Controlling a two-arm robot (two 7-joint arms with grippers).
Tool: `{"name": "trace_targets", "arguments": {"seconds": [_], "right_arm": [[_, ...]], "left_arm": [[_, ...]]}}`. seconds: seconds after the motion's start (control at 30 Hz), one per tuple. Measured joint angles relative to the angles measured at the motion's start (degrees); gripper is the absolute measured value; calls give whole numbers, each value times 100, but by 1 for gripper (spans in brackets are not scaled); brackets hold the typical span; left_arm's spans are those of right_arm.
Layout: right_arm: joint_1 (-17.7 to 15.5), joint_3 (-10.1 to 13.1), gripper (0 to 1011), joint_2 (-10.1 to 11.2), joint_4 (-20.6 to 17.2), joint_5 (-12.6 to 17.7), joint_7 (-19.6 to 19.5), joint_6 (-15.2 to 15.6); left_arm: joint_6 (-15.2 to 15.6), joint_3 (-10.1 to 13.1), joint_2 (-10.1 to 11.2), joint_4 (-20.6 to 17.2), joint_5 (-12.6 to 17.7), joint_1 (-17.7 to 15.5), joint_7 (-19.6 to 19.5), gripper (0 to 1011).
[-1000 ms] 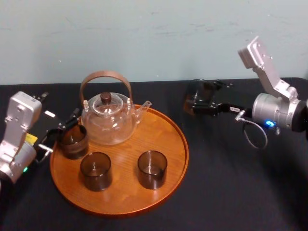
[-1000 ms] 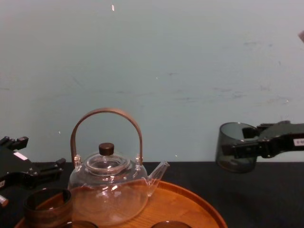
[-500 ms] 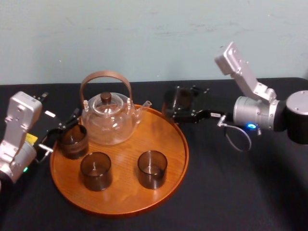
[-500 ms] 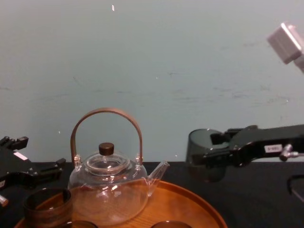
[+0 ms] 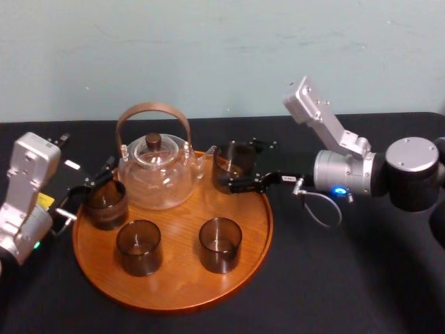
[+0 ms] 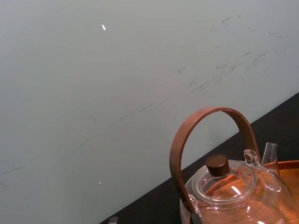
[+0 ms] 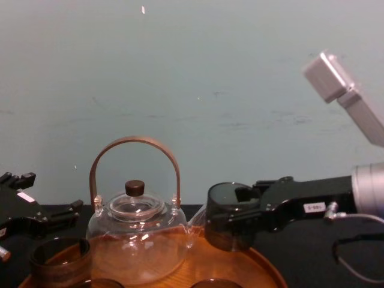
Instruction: Pick up the glass from the table and place it on the tray.
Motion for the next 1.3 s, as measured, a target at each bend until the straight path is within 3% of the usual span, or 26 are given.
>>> {"name": "trace_targets", "arguments": {"seconds": [0.6,1.3], "right_arm": [[181,-122,903,-423,943,-99,53,-435],[152,-144,903,-543,1247,-296,57,-500]], "left_arm": [[0,1,0,0,0,0,0,1002],[0,0,0,0,0,0,0,1001]]}}
